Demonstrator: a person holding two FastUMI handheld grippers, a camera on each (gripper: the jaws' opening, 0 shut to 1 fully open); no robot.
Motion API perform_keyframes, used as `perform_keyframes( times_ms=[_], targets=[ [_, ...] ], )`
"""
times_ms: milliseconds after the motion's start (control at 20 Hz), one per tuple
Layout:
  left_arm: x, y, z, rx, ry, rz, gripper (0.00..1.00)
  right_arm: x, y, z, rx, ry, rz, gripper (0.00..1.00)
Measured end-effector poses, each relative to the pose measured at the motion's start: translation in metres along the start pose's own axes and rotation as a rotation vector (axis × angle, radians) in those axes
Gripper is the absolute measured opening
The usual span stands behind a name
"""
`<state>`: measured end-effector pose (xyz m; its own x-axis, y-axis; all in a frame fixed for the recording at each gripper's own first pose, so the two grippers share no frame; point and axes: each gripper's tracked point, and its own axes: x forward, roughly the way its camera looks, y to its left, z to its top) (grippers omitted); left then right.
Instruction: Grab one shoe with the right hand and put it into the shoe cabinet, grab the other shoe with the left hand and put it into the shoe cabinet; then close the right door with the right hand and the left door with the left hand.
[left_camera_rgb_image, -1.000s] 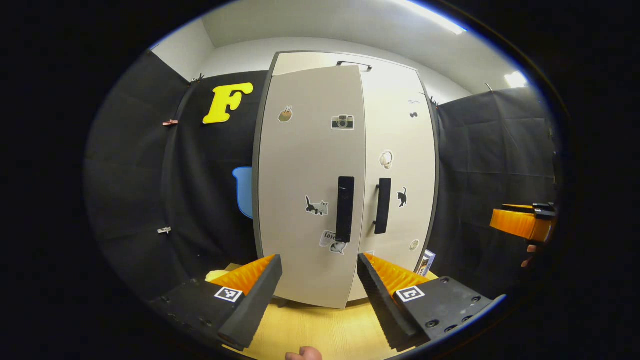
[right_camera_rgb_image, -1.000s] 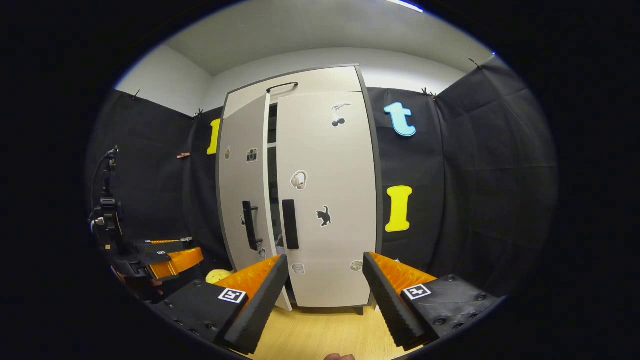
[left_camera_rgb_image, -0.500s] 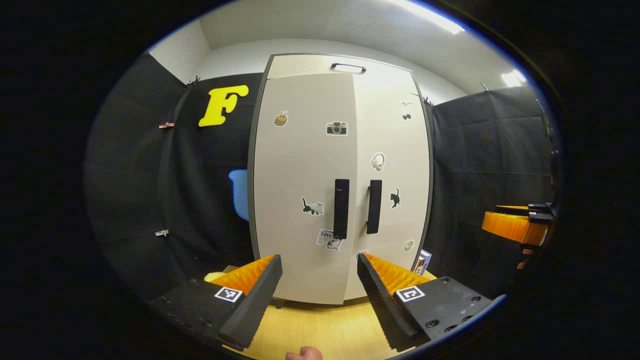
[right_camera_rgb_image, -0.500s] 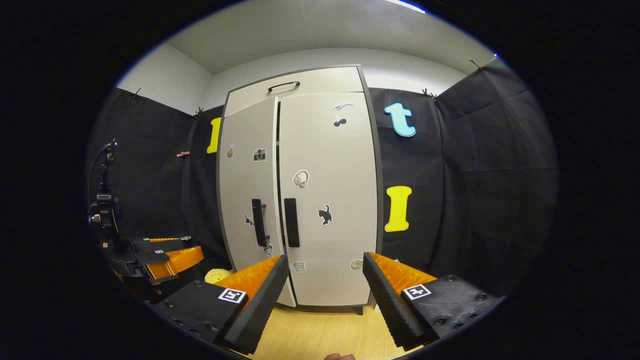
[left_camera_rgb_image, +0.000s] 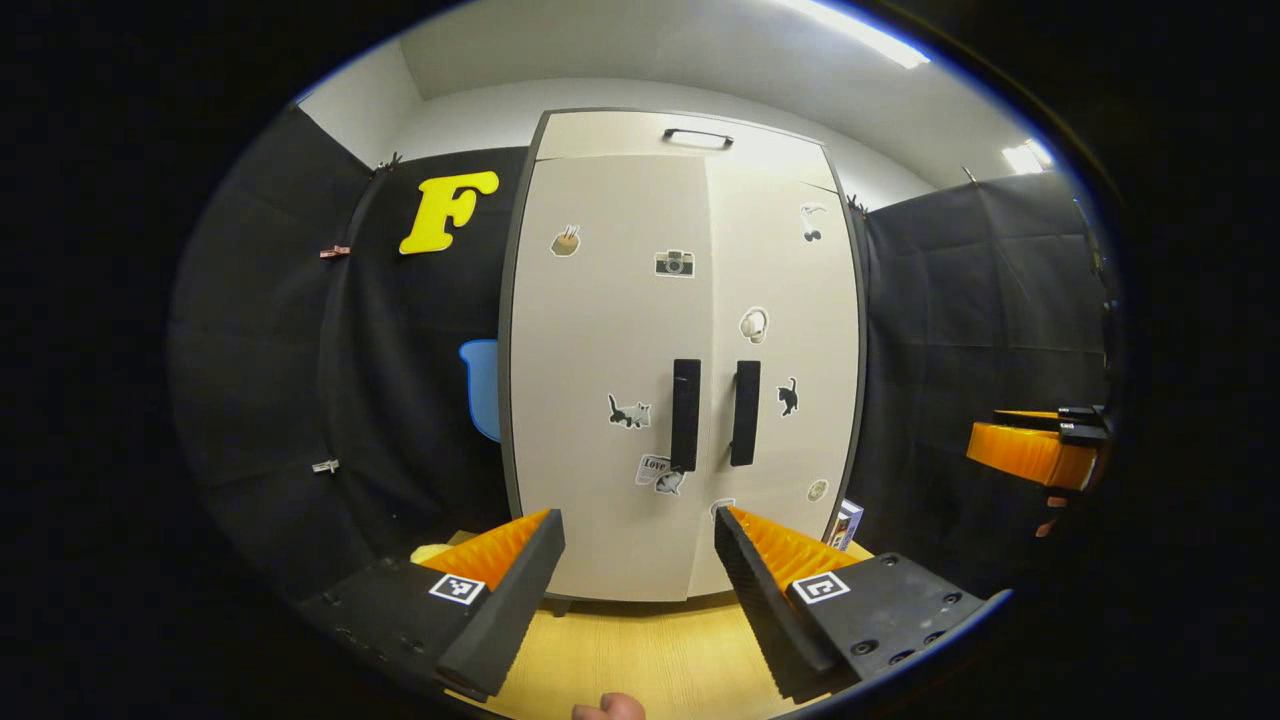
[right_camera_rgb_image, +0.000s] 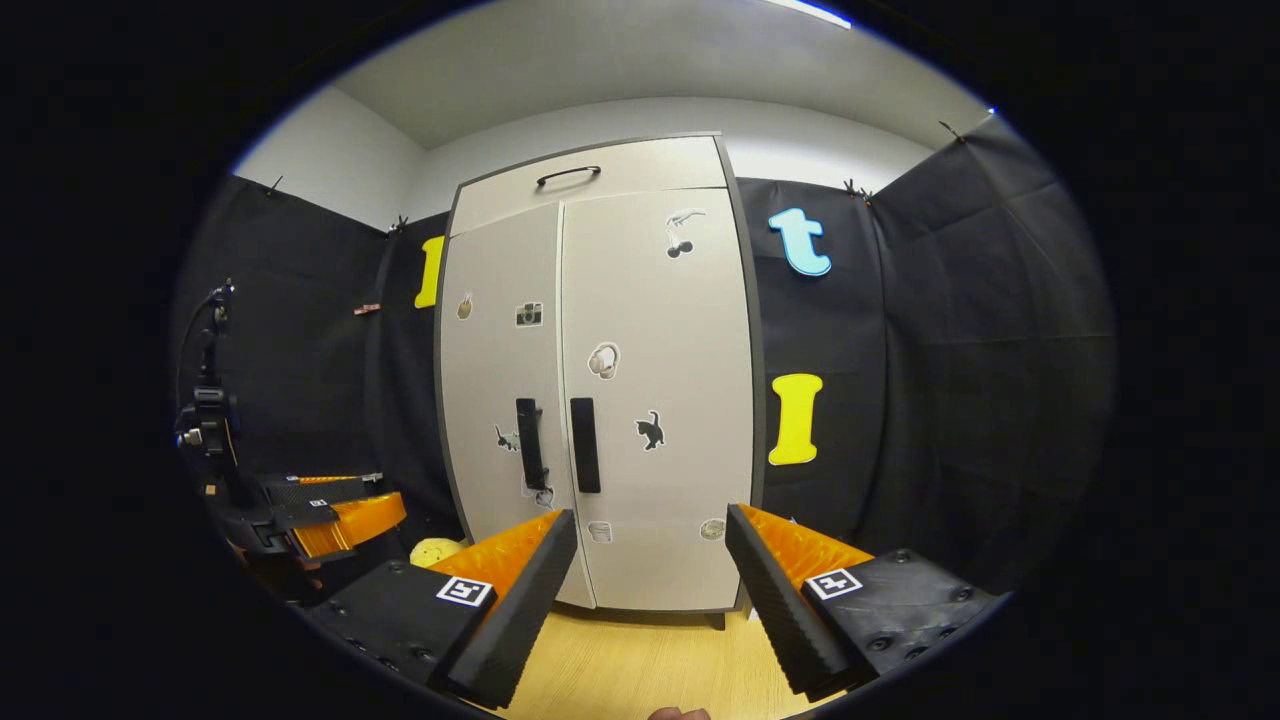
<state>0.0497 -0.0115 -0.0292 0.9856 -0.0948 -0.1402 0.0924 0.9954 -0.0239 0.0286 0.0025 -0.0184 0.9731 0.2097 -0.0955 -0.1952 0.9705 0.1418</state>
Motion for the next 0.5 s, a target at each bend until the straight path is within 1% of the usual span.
perform_keyframes(
  times_ms=[500],
  targets=[
    [-0.0024,-0.0034,-0.0014,0.009,-0.001,-0.002,0.95,-0.0037,0.001,0.0011,-0.003,0.0,0.001,0.97]
  ],
)
